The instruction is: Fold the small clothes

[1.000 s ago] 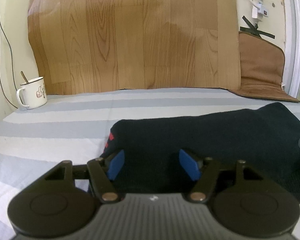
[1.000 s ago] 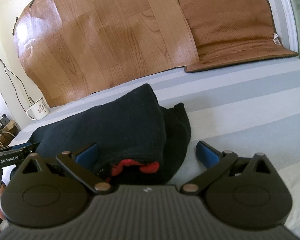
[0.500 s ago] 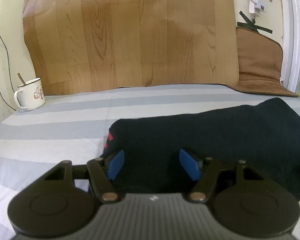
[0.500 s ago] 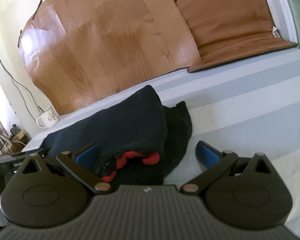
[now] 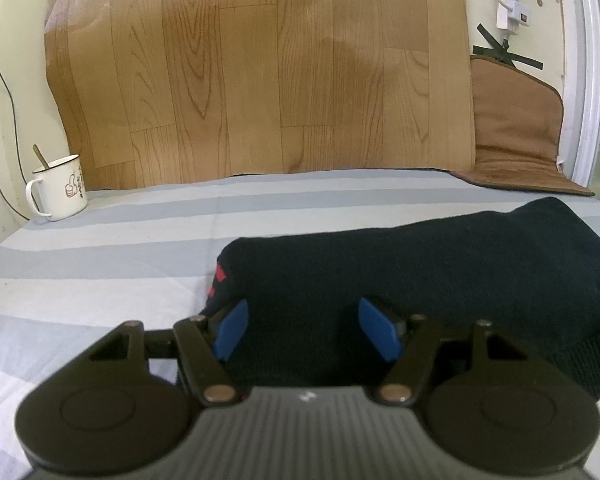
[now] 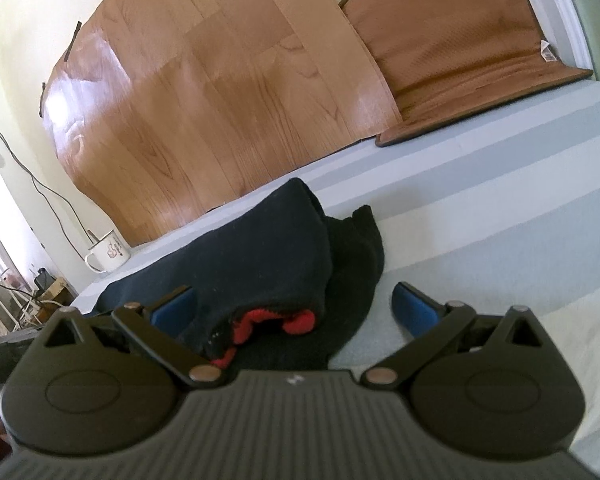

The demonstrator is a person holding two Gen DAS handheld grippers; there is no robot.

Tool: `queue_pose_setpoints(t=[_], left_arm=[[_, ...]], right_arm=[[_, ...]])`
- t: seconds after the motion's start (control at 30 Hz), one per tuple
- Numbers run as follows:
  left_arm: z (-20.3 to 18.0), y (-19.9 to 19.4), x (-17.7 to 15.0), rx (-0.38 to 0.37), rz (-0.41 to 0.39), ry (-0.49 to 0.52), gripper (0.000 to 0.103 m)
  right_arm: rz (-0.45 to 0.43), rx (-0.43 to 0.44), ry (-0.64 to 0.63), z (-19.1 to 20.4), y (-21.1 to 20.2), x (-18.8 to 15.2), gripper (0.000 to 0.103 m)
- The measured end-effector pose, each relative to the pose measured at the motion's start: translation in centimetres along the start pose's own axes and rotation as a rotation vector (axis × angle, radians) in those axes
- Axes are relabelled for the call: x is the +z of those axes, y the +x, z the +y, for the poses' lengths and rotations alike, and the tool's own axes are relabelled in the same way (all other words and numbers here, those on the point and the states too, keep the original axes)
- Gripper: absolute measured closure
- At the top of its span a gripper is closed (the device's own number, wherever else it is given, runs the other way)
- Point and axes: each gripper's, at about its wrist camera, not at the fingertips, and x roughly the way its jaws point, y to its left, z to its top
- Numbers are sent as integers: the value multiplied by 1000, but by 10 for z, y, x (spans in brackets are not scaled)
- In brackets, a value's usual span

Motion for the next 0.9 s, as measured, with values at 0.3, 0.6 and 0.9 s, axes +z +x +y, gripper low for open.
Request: queue_pose_setpoints(t=[0.3,0.6,0.9], left_arm=[[0,0,0,1,0,0,40],[0,0,0,1,0,0,40],[0,0,0,1,0,0,39]], right_arm=[[0,4,3,-1,-1,0,0],[-2,11,12,-3,-1,0,0],[-2,12,13,-3,-1,1,0]])
